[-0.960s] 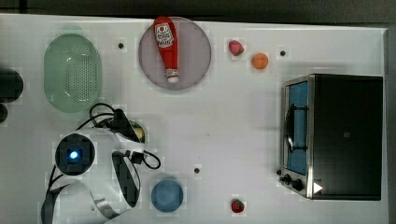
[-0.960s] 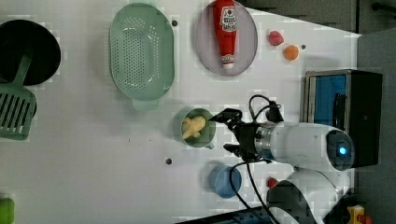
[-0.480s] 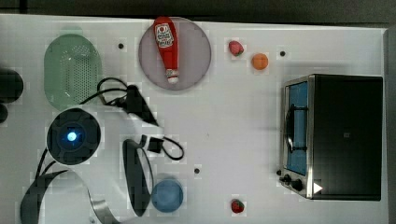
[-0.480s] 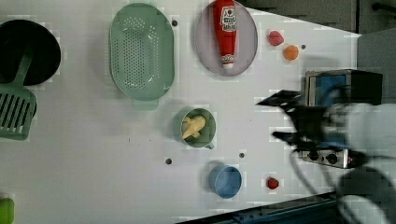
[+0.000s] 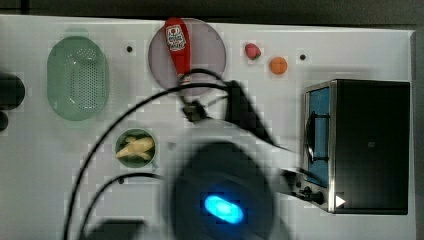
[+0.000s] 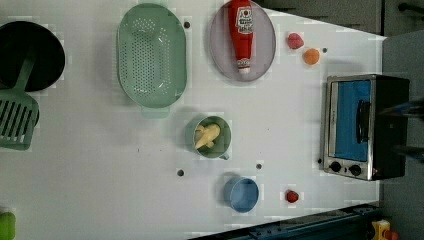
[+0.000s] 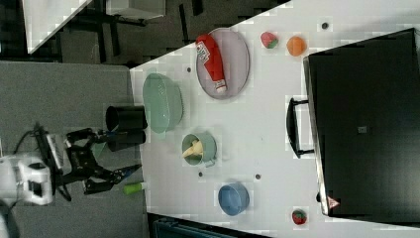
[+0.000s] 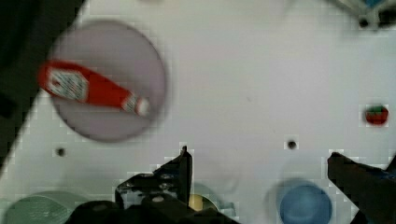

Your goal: Pick Banana and place it in mug.

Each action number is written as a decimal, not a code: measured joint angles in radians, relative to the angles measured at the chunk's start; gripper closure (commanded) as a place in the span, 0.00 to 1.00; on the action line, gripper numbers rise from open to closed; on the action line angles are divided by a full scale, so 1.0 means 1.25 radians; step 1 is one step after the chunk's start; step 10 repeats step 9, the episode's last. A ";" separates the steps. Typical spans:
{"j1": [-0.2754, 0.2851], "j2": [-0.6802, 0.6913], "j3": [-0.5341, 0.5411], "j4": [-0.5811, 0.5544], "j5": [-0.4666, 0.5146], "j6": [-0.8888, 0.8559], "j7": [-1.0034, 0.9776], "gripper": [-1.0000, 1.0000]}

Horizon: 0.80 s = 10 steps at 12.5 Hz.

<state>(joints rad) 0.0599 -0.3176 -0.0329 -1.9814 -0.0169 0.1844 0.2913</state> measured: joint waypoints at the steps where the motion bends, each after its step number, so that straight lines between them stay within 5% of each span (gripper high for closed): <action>1: -0.009 -0.012 -0.024 0.021 0.016 -0.018 -0.042 0.00; 10: -0.030 -0.016 -0.074 0.008 -0.036 -0.040 -0.128 0.00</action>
